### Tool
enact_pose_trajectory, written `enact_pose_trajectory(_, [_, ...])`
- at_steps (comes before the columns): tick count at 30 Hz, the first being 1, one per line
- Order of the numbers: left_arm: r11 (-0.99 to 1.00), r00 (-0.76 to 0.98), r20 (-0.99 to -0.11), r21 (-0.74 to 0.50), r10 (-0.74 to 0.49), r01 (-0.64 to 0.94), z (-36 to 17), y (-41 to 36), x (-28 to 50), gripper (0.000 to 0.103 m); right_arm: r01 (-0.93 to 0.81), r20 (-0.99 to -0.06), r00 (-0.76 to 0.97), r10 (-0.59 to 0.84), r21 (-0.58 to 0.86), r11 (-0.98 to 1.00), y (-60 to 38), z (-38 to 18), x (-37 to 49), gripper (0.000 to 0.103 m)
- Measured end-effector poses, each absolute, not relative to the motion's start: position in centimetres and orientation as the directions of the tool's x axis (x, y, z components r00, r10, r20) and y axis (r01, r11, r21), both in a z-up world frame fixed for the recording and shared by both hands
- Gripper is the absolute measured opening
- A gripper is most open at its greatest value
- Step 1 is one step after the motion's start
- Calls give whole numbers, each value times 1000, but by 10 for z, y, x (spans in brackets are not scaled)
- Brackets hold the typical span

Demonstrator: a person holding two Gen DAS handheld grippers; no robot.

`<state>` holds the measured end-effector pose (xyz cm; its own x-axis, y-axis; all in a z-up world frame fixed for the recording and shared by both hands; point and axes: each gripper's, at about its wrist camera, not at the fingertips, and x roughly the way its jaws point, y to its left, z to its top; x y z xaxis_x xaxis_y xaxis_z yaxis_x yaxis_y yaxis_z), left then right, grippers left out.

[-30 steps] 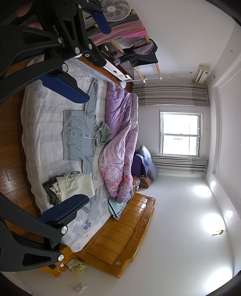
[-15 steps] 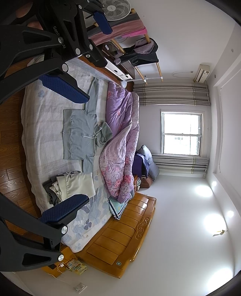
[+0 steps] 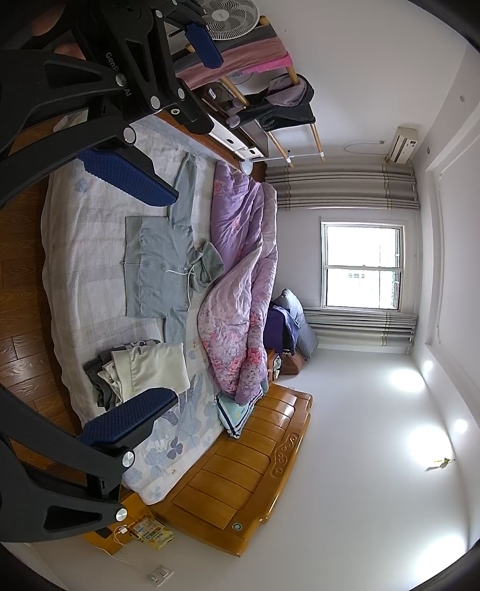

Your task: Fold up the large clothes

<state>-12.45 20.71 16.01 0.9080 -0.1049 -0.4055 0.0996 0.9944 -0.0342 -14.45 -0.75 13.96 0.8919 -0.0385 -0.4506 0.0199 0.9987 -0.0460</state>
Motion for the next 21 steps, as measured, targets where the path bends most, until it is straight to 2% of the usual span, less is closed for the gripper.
enact_pose_trajectory(21, [993,905,-409,-29,-113,111,158,204,-112,96,26,-458,888,-39,-36,999,-11,136,-141,95])
